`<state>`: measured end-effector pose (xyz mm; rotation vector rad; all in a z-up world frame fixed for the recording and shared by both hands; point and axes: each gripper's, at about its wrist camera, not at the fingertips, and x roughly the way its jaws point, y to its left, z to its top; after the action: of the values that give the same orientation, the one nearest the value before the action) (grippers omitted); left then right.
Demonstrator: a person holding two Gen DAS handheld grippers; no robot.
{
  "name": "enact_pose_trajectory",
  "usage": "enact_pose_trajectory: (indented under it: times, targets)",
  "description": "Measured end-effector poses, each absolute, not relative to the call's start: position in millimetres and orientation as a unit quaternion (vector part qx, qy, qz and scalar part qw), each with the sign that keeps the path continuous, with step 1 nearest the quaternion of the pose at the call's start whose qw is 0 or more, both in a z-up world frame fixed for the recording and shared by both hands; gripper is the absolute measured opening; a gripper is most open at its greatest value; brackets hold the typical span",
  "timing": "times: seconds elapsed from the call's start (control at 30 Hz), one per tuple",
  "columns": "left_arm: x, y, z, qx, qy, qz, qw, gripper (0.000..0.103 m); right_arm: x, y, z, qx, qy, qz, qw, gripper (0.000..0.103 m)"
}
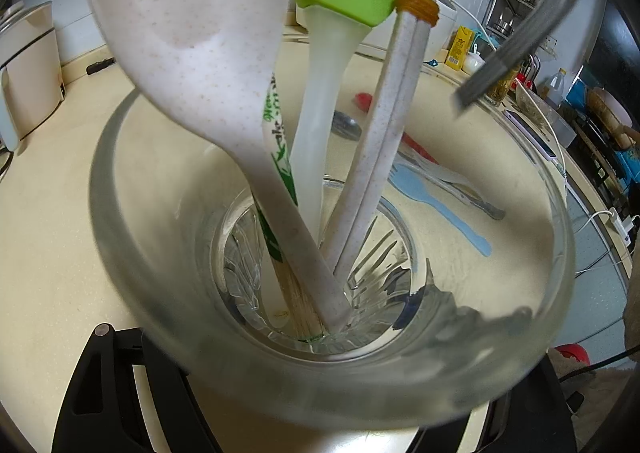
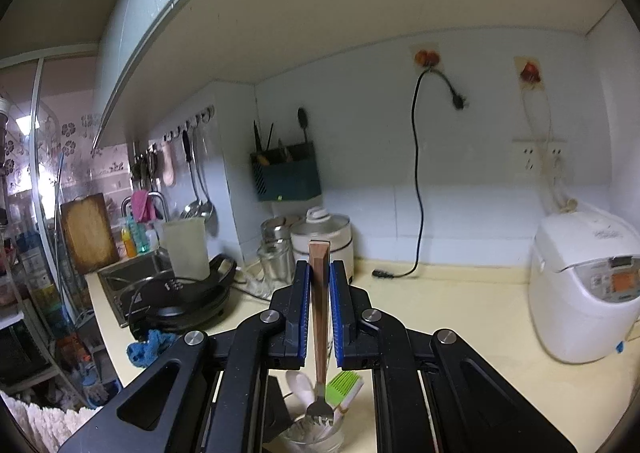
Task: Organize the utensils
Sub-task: 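Carry the fork over the glass and lower it in while the left tool holds the glass, then open the right tool to release the fork and move back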
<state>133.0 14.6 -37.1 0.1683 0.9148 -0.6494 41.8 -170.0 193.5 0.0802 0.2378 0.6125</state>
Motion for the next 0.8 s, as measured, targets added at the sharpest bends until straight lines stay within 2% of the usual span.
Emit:
enact_pose_trajectory:
  times: [0.8]
  targets:
    - [134.8,21.8,-36.6,0.075,0.434,-0.31,0.843,0.083,80.5,-134.5,140.6,0.018,0.233,0.317,0.919,0.01]
